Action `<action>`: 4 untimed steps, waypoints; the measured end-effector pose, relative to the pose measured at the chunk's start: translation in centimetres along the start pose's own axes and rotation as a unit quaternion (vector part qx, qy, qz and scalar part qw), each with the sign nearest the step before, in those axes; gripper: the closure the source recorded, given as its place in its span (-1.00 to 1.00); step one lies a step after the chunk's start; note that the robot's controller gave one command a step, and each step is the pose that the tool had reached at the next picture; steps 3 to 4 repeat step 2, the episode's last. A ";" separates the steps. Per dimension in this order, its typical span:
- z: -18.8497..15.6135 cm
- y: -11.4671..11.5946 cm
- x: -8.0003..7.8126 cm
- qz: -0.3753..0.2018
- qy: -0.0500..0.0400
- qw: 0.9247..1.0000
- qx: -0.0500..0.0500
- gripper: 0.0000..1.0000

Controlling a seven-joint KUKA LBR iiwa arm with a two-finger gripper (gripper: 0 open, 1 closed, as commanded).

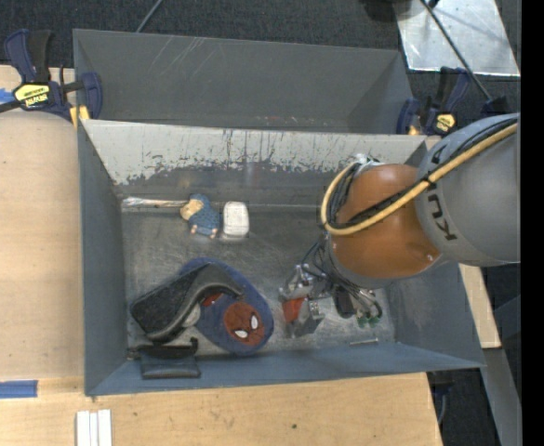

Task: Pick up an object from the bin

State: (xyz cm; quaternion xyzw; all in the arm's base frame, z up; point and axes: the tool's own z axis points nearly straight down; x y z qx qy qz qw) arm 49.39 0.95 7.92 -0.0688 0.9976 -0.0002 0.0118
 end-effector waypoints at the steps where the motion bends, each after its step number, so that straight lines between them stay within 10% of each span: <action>1: -11.6 -0.1 -0.6 0.000 0.006 1.000 0.000 1.00; 4: -12.0 -0.1 -0.7 0.000 0.009 1.000 -0.001 1.00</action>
Offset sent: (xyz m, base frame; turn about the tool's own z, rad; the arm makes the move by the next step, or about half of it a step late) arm 0.0002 0.0001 0.1115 0.0000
